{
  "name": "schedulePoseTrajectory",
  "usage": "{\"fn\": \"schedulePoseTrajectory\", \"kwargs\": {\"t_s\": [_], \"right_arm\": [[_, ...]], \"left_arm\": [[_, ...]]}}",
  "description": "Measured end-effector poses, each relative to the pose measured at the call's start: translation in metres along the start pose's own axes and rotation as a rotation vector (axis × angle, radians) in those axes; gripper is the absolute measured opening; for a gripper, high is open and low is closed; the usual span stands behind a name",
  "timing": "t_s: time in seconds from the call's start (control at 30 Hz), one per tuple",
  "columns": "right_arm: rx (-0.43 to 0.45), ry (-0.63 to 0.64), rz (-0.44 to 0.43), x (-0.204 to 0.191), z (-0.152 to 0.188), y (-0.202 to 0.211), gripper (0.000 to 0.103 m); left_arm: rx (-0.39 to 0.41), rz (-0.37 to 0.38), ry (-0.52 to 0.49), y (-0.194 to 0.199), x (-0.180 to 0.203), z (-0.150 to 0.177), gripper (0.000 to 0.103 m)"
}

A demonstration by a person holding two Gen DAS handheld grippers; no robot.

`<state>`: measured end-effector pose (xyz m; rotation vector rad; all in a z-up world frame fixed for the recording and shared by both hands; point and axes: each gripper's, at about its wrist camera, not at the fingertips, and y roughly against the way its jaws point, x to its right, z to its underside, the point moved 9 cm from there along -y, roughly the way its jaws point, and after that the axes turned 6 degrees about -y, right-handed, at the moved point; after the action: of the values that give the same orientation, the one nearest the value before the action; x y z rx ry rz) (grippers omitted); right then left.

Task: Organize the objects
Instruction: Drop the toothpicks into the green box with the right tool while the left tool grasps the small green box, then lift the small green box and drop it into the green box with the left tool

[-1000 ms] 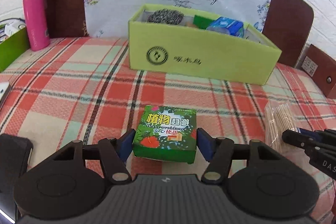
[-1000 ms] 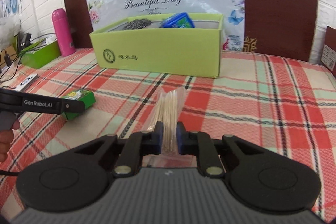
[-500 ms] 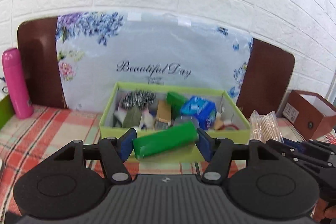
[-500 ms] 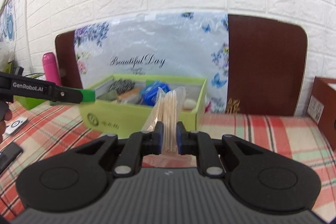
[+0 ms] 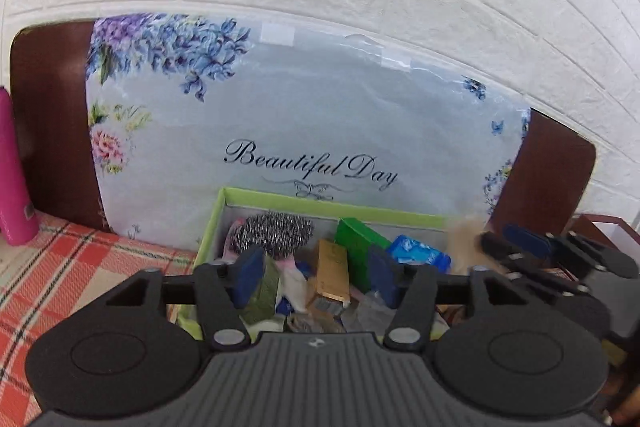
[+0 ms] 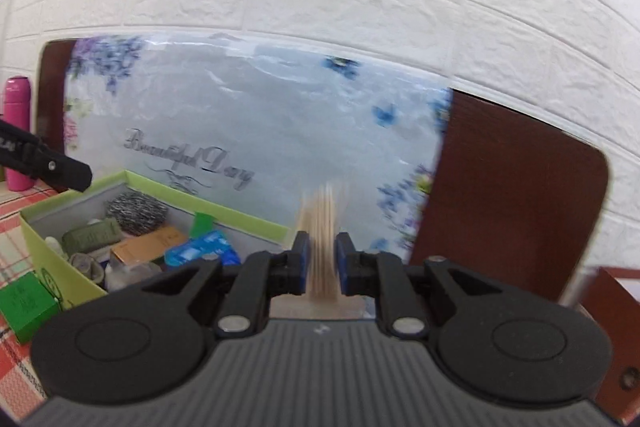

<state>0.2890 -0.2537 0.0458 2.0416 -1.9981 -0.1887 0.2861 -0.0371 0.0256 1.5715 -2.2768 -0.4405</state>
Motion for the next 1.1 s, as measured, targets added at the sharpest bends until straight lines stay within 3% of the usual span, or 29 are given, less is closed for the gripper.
{"fn": "schedulePoseTrajectory", "kwargs": {"t_s": [0.03, 0.07, 0.2, 0.27, 0.37, 0.53, 0.63, 0.7, 0.73, 0.8, 0.93, 1.1], "right_arm": [[-0.006, 0.017, -0.021, -0.004, 0.004, -0.004, 0.057], [-0.011, 0.031, -0.008, -0.005, 0.008, -0.006, 0.071], [0.017, 0.042, 0.053, -0.002, 0.024, 0.011, 0.073], [0.019, 0.001, 0.057, 0.001, 0.032, 0.026, 0.086], [0.010, -0.051, 0.061, 0.002, 0.044, 0.044, 0.092], [-0.006, -0.071, 0.061, -0.002, 0.051, 0.060, 0.097], [-0.014, -0.088, 0.068, 0.000, 0.050, 0.065, 0.098], [-0.013, -0.109, 0.067, 0.002, 0.049, 0.070, 0.098], [-0.010, -0.117, 0.067, 0.002, 0.048, 0.073, 0.099], [-0.008, -0.125, 0.067, 0.004, 0.048, 0.077, 0.099], [-0.017, -0.141, 0.063, 0.003, 0.050, 0.083, 0.099], [-0.013, -0.157, 0.047, -0.001, 0.050, 0.089, 0.099]], "left_arm": [[0.001, -0.007, -0.009, 0.005, -0.002, 0.006, 0.072], [-0.001, -0.017, -0.020, 0.009, -0.005, 0.013, 0.074], [-0.054, -0.074, -0.017, 0.018, -0.027, 0.046, 0.078], [-0.085, -0.097, 0.000, 0.015, -0.037, 0.063, 0.083], [-0.163, -0.127, 0.004, 0.001, -0.044, 0.085, 0.083], [-0.212, -0.107, -0.040, -0.020, -0.035, 0.101, 0.083], [-0.232, -0.180, -0.125, -0.030, -0.036, 0.109, 0.083], [-0.288, -0.154, -0.109, -0.034, -0.039, 0.121, 0.071], [-0.265, -0.152, -0.096, -0.030, -0.041, 0.121, 0.063], [-0.290, -0.150, -0.086, -0.022, -0.043, 0.122, 0.063], [-0.239, -0.085, -0.054, 0.008, -0.031, 0.106, 0.063], [-0.080, -0.017, -0.092, 0.044, -0.001, 0.047, 0.063]]}}
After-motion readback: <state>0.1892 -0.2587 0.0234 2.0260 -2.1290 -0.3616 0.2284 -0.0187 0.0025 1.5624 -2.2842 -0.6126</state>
